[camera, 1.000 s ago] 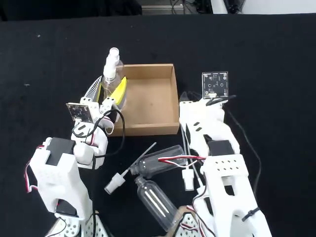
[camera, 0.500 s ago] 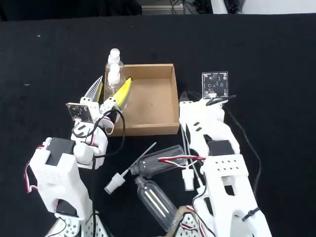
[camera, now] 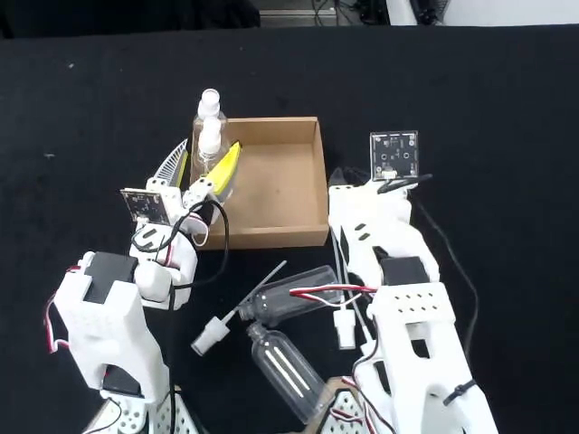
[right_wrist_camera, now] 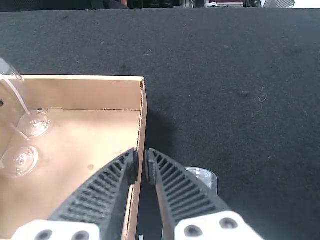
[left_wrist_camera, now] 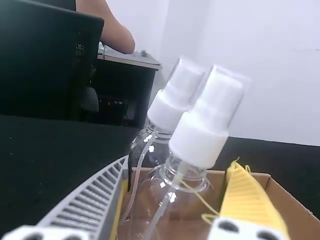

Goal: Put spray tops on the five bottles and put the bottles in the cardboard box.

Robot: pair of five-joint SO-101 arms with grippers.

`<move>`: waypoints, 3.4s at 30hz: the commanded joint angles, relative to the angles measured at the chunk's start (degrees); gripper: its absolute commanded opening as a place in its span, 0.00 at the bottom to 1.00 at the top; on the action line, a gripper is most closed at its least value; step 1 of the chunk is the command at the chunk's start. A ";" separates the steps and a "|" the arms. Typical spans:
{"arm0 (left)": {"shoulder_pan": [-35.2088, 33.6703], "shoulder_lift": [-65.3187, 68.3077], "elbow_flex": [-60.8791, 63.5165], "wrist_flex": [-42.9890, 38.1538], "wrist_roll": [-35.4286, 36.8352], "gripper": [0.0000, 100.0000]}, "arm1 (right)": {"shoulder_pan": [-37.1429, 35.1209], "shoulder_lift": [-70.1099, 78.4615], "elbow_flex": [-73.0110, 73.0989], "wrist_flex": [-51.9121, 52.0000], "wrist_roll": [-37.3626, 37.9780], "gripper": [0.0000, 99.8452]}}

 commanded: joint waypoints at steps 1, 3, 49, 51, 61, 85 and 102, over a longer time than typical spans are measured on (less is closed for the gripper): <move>-0.66 -1.05 -0.40 -1.32 0.26 0.21 | 0.09 0.04 -0.48 -2.02 0.18 0.01; -0.40 -1.76 -0.40 -1.32 0.26 0.21 | 0.09 0.13 -0.57 -2.02 0.18 0.01; -0.66 -44.04 3.30 56.00 0.35 0.21 | 0.09 -0.04 -0.57 -2.02 0.18 0.01; -0.48 -46.15 3.30 58.64 0.62 0.21 | 0.09 -0.04 -0.57 -2.02 0.18 0.01; -0.22 -56.62 3.30 76.13 0.70 0.21 | 0.09 0.04 -0.57 -2.02 0.18 0.01; -0.57 -59.25 -11.12 115.34 8.44 0.21 | -2.37 0.31 -0.04 -2.02 0.53 0.01; -0.13 -59.08 -12.09 116.13 8.62 0.21 | -2.37 0.31 -0.04 -1.93 0.53 0.01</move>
